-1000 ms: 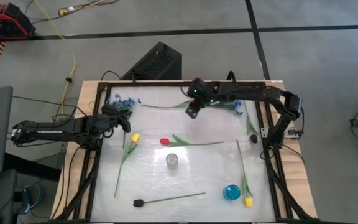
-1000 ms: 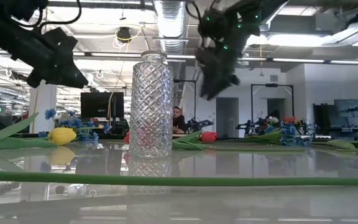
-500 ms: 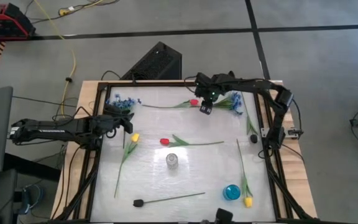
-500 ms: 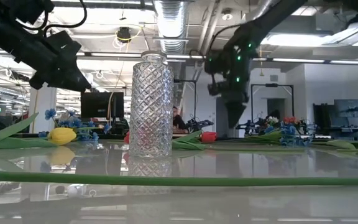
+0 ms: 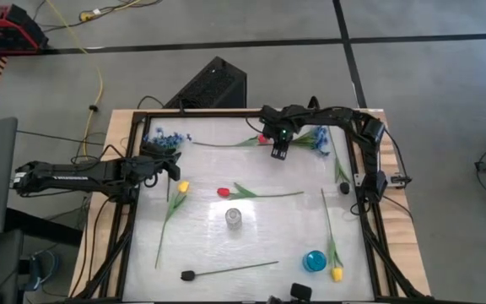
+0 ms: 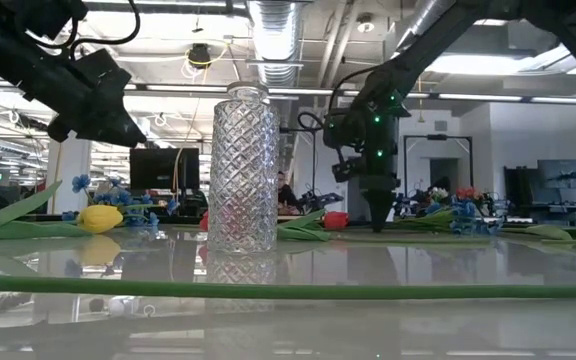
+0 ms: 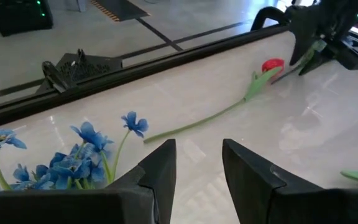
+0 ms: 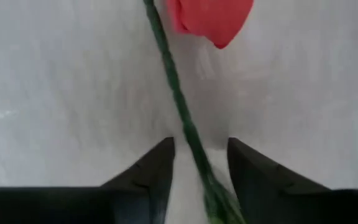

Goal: Sort flowers into vase by color
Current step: Put the right blue flowers into the blue vase

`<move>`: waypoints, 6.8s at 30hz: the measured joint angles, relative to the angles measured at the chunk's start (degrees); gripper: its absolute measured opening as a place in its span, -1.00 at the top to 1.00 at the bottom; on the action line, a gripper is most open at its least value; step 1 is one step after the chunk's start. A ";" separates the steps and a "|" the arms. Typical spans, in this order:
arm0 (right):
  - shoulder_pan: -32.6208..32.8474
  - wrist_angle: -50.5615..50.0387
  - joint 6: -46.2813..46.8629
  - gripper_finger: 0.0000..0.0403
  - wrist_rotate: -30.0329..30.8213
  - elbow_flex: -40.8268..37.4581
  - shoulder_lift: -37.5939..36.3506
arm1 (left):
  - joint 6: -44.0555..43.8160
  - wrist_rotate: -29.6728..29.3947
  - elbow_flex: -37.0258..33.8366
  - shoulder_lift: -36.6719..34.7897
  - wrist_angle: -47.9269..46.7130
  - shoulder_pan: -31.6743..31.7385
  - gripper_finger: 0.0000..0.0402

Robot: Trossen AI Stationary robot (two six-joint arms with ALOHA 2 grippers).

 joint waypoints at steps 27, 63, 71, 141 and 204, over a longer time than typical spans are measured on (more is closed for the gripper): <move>16.50 -15.87 -40.83 0.75 6.57 -0.22 -12.06 | -0.22 1.45 0.00 0.00 0.00 0.00 0.41; 12.43 -23.19 68.60 -0.04 0.46 1.06 -12.31 | 18.44 6.69 -0.04 -0.13 12.82 2.29 0.41; 11.79 -17.44 79.39 -0.04 -0.31 -1.88 -12.31 | 20.96 17.24 -0.04 -0.13 16.31 2.75 0.41; 72.07 3.83 64.35 0.86 42.52 -17.66 -51.23 | 11.28 9.05 -0.04 0.26 13.77 2.73 0.41; 104.14 5.02 96.55 0.84 78.31 -17.55 -22.00 | -16.37 -8.90 -5.51 31.65 44.49 -36.31 0.41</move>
